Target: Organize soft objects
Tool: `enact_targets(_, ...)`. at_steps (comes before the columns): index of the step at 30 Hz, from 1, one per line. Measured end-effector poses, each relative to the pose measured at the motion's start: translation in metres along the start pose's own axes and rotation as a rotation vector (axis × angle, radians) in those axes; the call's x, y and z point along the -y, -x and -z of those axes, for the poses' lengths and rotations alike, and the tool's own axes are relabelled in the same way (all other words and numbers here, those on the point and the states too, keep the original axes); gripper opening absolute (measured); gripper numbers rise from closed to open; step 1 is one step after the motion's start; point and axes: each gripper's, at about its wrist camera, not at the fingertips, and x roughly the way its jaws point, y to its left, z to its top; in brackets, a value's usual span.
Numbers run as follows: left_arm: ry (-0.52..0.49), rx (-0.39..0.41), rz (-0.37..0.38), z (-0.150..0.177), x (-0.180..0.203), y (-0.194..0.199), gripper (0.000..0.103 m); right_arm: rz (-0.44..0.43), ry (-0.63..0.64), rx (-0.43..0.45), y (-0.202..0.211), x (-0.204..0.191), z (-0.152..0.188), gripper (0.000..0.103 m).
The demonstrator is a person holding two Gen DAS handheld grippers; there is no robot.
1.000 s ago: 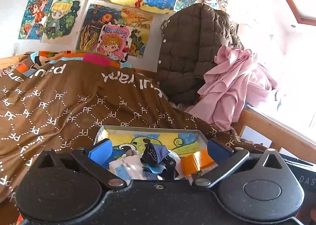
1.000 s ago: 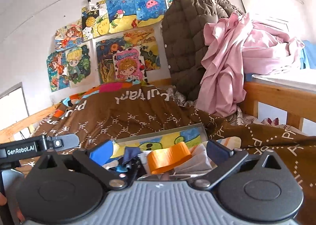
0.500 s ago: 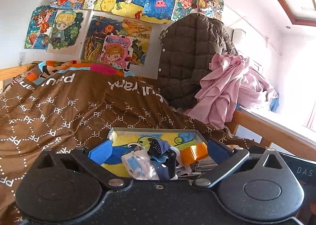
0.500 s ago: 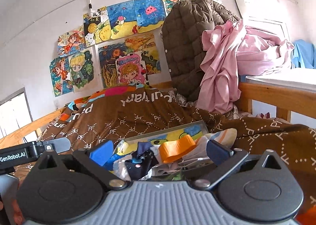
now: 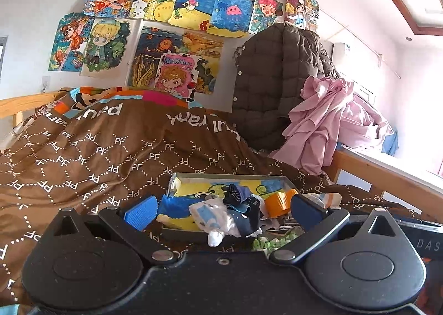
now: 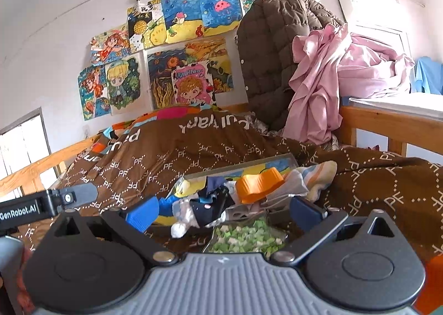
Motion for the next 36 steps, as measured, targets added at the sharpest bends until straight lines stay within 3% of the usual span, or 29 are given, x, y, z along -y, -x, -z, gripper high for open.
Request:
enact_targets(20, -0.046, -0.011, -0.061, 0.03, -0.017, 0.028, 0.102, 0.045, -0.057, -0.012, 0.025, -0.012, 0.029, 0.103)
enact_targets(36, -0.007, -0.073, -0.095, 0.061, -0.04, 0.046, 0.102, 0.039, -0.11, -0.104, 0.029, -0.029, 0.055, 0.103)
